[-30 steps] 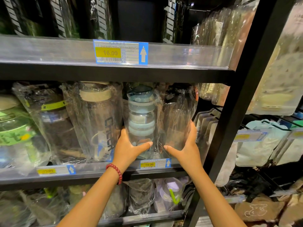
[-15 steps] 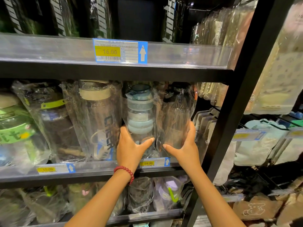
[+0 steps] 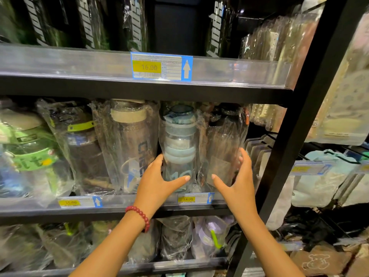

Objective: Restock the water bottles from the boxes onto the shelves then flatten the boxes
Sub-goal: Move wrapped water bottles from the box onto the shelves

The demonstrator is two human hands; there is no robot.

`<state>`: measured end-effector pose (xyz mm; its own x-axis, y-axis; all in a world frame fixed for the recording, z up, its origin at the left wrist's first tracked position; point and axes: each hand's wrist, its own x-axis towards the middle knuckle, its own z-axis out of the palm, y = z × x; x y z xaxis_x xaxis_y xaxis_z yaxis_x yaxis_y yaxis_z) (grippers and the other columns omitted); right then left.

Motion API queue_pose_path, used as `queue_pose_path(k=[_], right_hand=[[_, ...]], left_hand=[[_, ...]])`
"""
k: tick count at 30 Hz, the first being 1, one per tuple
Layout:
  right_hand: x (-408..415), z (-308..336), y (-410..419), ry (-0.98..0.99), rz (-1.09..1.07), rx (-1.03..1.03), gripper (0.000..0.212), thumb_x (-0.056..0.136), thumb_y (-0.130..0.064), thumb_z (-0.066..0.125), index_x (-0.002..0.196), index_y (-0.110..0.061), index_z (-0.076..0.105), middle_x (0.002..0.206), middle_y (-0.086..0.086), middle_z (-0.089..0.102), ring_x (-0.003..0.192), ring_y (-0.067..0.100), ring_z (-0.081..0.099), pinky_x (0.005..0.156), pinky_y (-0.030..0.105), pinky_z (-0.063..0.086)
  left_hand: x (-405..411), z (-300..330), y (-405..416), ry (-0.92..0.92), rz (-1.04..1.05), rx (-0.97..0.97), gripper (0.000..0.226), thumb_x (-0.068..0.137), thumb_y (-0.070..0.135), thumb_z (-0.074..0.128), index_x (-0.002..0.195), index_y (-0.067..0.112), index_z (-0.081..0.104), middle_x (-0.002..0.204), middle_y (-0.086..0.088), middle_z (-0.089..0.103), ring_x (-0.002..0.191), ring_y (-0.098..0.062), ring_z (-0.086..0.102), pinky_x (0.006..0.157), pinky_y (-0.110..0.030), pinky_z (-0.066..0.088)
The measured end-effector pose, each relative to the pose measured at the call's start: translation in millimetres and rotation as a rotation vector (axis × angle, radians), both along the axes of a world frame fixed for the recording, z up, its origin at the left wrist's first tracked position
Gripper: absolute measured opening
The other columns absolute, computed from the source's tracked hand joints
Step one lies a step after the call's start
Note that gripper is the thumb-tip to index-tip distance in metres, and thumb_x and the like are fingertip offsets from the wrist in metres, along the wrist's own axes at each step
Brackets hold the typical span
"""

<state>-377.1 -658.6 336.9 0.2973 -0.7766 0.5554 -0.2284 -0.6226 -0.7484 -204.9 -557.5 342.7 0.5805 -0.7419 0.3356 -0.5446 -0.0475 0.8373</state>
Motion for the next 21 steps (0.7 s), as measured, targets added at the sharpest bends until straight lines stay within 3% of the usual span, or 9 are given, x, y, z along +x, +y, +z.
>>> queue_pose_path(k=[2,5,8,11,14,17,21], right_hand=[[3.2,-1.0,16.6,-0.013,-0.052,-0.116,0.082,0.083,-0.02,0.071,0.144,-0.03,0.018,0.147,-0.009,0.025,0.139,0.01,0.023,0.114,0.025,0.02],[18.8,-4.5,40.8,-0.051,-0.09,-0.248,0.069,0.081,-0.021,0.063,0.141,-0.023,0.03,0.15,0.006,0.027,0.139,0.015,0.021,0.11,0.007,0.01],[38.3,-4.8,59.3,-0.061,-0.052,-0.333,0.061,0.081,-0.021,0.059,0.137,-0.021,0.033,0.146,0.008,0.03,0.136,0.02,0.024,0.109,0.006,0.011],[61.8,-6.6,75.3,-0.025,0.115,-0.355,0.057,0.084,-0.028,0.05,0.138,-0.022,0.032,0.141,-0.005,0.034,0.134,0.013,0.03,0.112,0.015,0.02],[87.2,-8.3,89.3,0.007,0.247,-0.338,0.057,0.085,-0.029,0.05,0.138,-0.024,0.031,0.137,-0.011,0.036,0.133,0.001,0.029,0.111,0.015,0.022],[108.1,-10.0,98.4,0.102,0.247,-0.406,0.056,0.086,-0.03,0.048,0.138,-0.02,0.033,0.139,-0.004,0.039,0.132,0.014,0.036,0.11,0.033,0.034],[127.3,-9.0,108.8,0.24,0.067,-0.369,0.063,0.081,-0.038,0.044,0.139,-0.017,0.031,0.139,0.006,0.044,0.128,0.023,0.036,0.101,0.051,0.036]], left_hand=[[-0.8,1.2,16.4,0.033,0.029,-0.082,0.075,0.068,0.042,0.078,0.135,0.025,0.047,0.134,0.009,0.052,0.115,-0.007,0.055,0.099,-0.033,0.046],[1.7,4.5,39.2,-0.003,0.135,-0.288,0.037,0.075,0.019,0.077,0.105,0.034,0.06,0.106,0.011,0.066,0.092,-0.005,0.064,0.087,-0.032,0.053],[18.9,4.4,58.8,-0.068,0.271,-0.428,0.022,0.079,0.018,0.074,0.098,0.025,0.063,0.094,0.009,0.067,0.084,-0.006,0.064,0.079,-0.028,0.053],[44.3,3.5,78.4,-0.129,0.418,-0.526,0.027,0.079,0.033,0.066,0.103,0.024,0.058,0.1,0.005,0.058,0.091,-0.007,0.059,0.078,-0.02,0.05],[69.0,2.7,95.7,-0.154,0.557,-0.541,0.031,0.08,0.022,0.068,0.107,0.021,0.053,0.112,0.0,0.05,0.102,-0.013,0.052,0.085,-0.022,0.047],[89.0,1.8,110.0,-0.127,0.654,-0.447,0.04,0.079,0.014,0.072,0.114,0.014,0.051,0.116,0.001,0.044,0.111,-0.017,0.047,0.094,-0.041,0.045],[105.4,2.8,121.3,-0.054,0.591,-0.332,0.059,0.077,0.027,0.075,0.126,0.016,0.045,0.121,0.005,0.044,0.113,-0.012,0.047,0.095,-0.04,0.046]])
